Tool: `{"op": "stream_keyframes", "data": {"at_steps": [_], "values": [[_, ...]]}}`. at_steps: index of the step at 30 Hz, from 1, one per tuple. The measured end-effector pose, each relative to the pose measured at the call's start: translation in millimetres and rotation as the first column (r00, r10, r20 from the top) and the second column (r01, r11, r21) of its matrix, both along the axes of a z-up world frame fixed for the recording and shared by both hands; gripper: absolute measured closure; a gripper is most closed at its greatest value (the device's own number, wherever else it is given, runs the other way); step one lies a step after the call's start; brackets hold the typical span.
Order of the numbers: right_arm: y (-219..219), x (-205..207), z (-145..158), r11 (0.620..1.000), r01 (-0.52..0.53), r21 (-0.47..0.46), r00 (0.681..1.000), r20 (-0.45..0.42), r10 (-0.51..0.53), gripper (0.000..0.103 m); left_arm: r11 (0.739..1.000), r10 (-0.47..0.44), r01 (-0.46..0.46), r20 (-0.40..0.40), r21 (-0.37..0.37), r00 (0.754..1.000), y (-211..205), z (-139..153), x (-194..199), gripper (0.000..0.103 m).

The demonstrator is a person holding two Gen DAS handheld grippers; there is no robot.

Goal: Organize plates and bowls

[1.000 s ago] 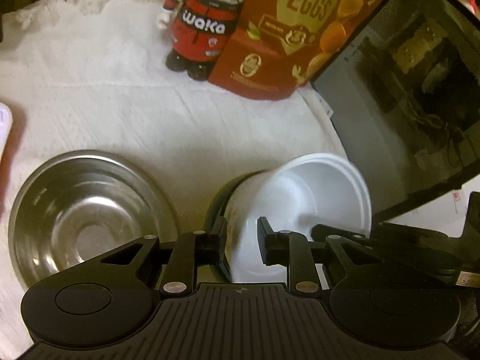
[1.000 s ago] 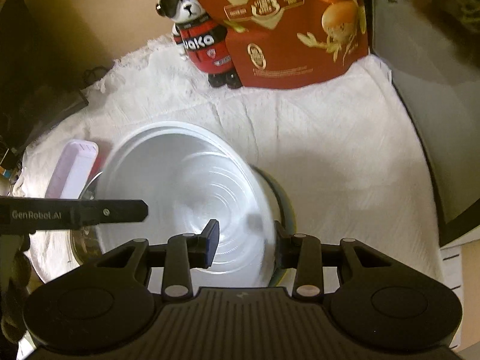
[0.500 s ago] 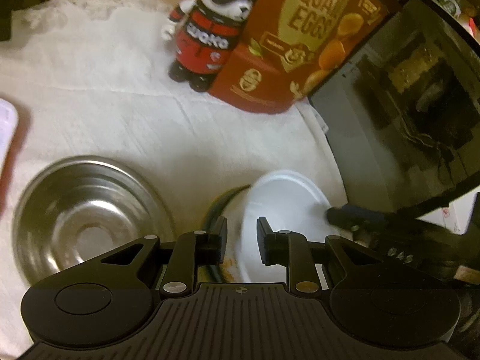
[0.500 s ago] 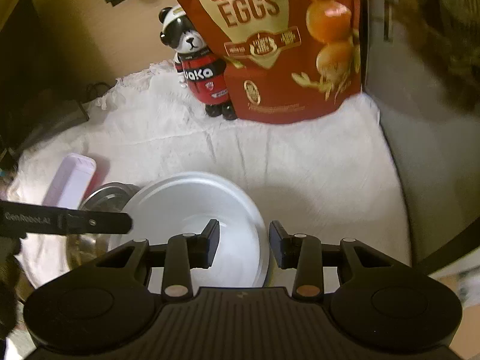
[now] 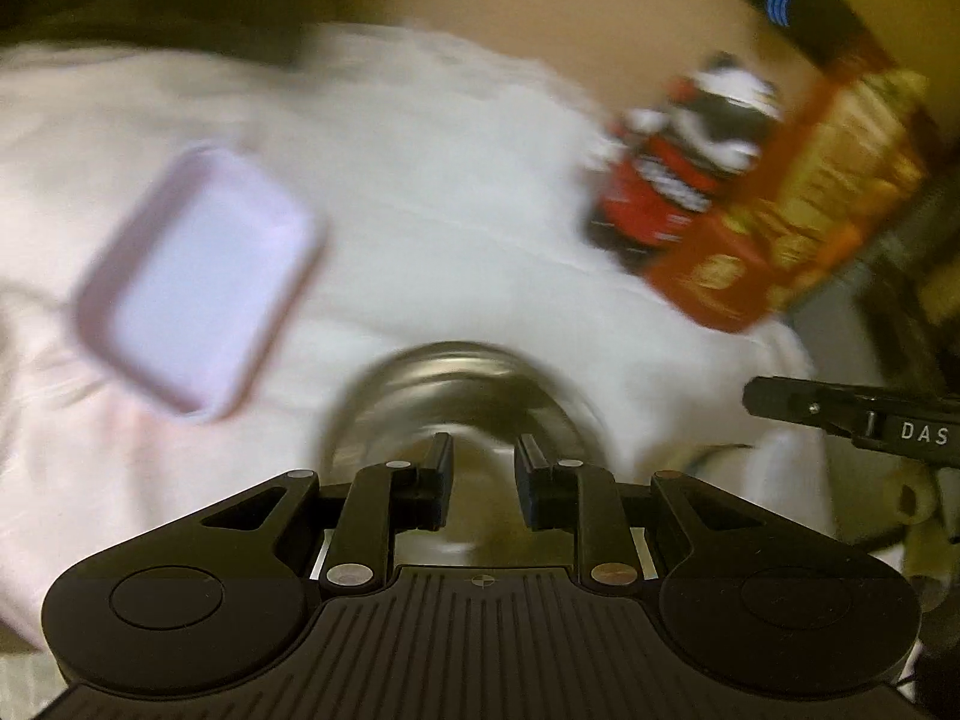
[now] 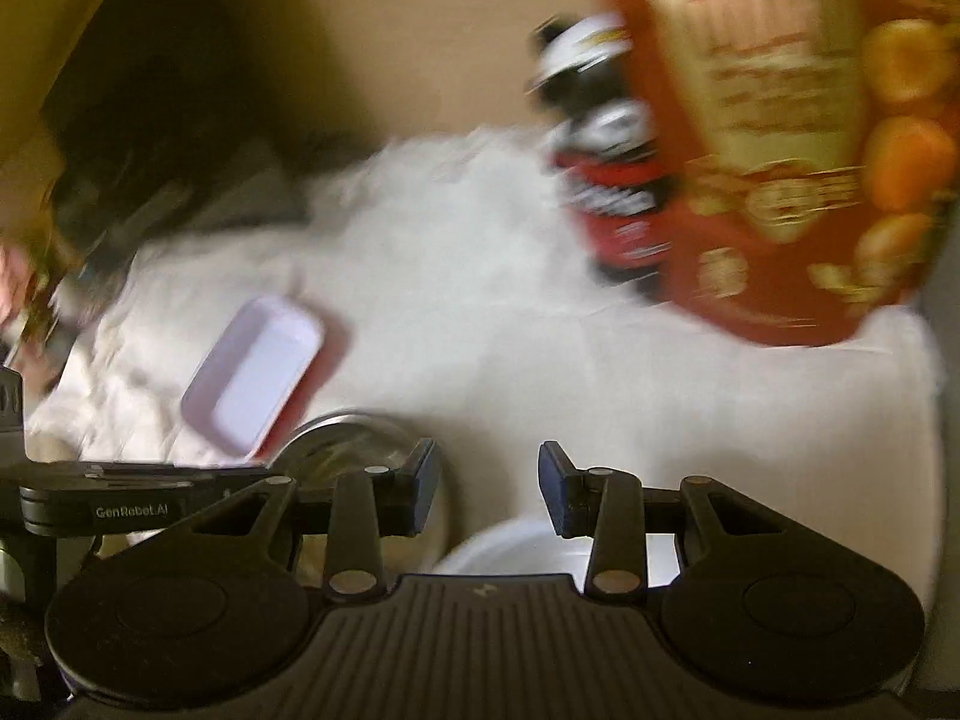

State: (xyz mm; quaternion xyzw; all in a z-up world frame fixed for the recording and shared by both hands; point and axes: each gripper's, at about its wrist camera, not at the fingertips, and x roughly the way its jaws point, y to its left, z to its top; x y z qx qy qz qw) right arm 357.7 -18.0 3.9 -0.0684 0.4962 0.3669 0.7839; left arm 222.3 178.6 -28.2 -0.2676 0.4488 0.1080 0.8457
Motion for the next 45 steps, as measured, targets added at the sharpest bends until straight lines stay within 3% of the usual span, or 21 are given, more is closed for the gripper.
{"op": "stream_keyframes", "data": {"at_steps": [4, 7, 10, 13, 17, 28, 34, 39, 45], "values": [[51.6, 1.5, -22.7, 0.989, -0.104, -0.101, 0.993, -0.06, 0.098, 0.066, 0.995, 0.088, -0.084, -0.071, 0.047, 0.994, 17.3, -19.5, -20.6, 0.078], [77.7, 2.3, -40.9, 0.973, -0.155, -0.173, 0.985, -0.101, 0.139, 0.066, 0.995, 0.102, -0.102, -0.087, 0.002, 0.991, 24.4, -35.1, -28.3, 0.078], [92.2, 3.5, -58.3, 0.953, -0.18, -0.243, 0.981, -0.115, 0.156, 0.066, 0.995, 0.104, -0.104, -0.105, 0.007, 0.989, 25.7, -44.7, -29.2, 0.077], [99.2, 10.6, -75.4, 0.938, -0.193, -0.287, 0.975, -0.161, 0.151, 0.065, 0.994, 0.112, -0.11, -0.109, 0.022, 0.988, 26.6, -51.7, -31.2, 0.065], [105.7, 14.7, -96.8, 0.92, -0.193, -0.34, 0.97, -0.206, 0.128, 0.065, 0.994, 0.102, -0.106, -0.115, -0.026, 0.988, 22.8, -63.8, -26.7, 0.067], [119.8, 13.7, -111.0, 0.908, -0.23, -0.349, 0.954, -0.264, 0.141, 0.063, 0.985, 0.049, -0.074, -0.16, -0.156, 0.986, 22.1, -90.5, -14.3, 0.069], [126.8, 11.2, -122.8, 0.905, -0.258, -0.338, 0.936, -0.319, 0.148, 0.048, 0.979, 0.049, -0.081, -0.171, -0.188, 0.984, 26.4, -93.2, -8.5, 0.069], [129.7, 15.9, -125.3, 0.926, -0.216, -0.31, 0.94, -0.324, 0.111, 0.047, 0.983, 0.036, -0.067, -0.177, -0.172, 0.984, 30.4, -93.0, -0.9, 0.069], [139.6, 9.2, -100.0, 0.949, -0.212, -0.232, 0.953, -0.264, 0.148, 0.045, 0.985, 0.061, -0.086, -0.165, -0.15, 0.984, 49.6, -89.4, 7.5, 0.069]]}}
